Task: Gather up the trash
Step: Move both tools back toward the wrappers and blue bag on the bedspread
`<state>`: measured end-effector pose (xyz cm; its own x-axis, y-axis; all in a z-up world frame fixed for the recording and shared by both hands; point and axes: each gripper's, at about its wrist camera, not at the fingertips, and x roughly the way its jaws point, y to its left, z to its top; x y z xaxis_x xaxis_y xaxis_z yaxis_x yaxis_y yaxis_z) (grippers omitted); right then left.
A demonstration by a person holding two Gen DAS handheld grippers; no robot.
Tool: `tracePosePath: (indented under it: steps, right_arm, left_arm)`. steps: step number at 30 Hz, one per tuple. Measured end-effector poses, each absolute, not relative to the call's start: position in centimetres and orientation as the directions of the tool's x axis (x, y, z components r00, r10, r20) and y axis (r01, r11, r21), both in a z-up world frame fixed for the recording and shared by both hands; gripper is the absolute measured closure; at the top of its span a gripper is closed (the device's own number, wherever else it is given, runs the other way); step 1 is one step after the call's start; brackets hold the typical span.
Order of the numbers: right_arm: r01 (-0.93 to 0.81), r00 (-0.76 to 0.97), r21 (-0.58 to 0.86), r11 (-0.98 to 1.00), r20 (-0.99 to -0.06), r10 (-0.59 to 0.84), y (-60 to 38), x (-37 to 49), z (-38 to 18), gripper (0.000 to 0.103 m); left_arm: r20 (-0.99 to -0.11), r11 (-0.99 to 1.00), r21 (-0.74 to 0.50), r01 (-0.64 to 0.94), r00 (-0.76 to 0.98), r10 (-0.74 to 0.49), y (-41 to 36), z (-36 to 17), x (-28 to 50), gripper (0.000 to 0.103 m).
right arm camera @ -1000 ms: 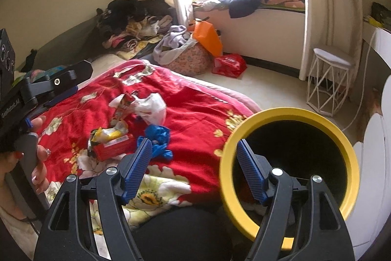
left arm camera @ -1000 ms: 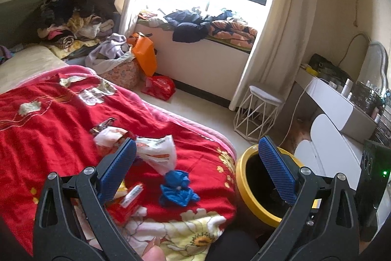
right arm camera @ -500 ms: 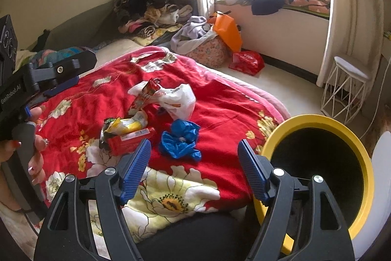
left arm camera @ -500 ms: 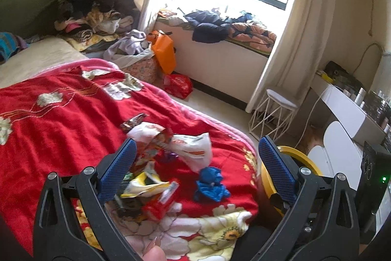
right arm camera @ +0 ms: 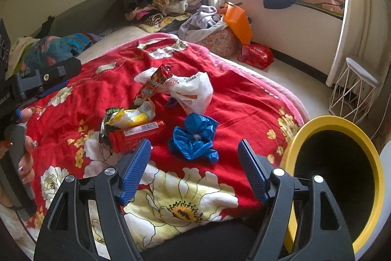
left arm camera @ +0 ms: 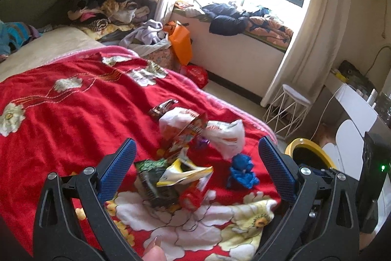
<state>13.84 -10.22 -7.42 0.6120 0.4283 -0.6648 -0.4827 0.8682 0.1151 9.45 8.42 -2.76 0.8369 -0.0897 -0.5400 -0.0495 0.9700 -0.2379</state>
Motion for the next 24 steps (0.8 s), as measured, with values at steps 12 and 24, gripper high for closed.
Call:
tracePosePath:
  steps: [12, 24]
  right_arm:
    - [-0.460, 0.583, 0.111, 0.881, -0.711, 0.393, -9.4, 15.9, -9.9, 0.032]
    - [-0.450, 0.524, 0.146, 0.881, -0.756, 0.393, -8.9, 18.3, -12.1, 0.032]
  left_arm:
    - [-0.630, 0.963, -0.265, -0.040, 0.764, -0.141, 9.3, -6.2, 10.2, 0.011]
    - [-0.683, 0.941, -0.336, -0.045, 0.699, -0.210, 9.3, -8.4, 11.9, 0.024]
